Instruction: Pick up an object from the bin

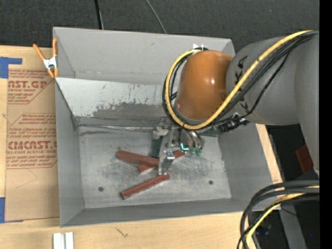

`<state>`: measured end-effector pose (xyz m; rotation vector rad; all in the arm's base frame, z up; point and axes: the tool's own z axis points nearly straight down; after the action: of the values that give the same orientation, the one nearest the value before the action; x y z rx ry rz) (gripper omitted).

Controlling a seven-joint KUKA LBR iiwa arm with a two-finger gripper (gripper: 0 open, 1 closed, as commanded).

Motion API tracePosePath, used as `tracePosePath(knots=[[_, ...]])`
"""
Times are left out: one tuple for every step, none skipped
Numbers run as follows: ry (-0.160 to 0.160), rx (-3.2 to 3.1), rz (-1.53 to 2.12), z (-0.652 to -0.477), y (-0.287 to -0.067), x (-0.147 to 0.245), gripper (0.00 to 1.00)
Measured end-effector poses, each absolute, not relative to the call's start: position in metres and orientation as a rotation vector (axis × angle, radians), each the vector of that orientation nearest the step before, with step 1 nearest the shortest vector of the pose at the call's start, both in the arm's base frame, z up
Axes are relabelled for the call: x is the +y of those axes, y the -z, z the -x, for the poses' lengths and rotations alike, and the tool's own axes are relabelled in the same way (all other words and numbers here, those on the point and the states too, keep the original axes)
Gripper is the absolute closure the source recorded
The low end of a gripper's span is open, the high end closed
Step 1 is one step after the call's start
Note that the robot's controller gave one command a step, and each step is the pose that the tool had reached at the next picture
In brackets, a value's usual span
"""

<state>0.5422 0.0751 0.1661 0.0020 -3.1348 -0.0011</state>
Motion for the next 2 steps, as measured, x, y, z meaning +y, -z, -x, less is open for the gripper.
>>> tracePosePath(knots=[[0.002,-3.143,-0.001,-0.544,-0.17,0.075,0.0],[0.004,-3.149,0.014,-0.566,-0.106,0.104,0.0]])
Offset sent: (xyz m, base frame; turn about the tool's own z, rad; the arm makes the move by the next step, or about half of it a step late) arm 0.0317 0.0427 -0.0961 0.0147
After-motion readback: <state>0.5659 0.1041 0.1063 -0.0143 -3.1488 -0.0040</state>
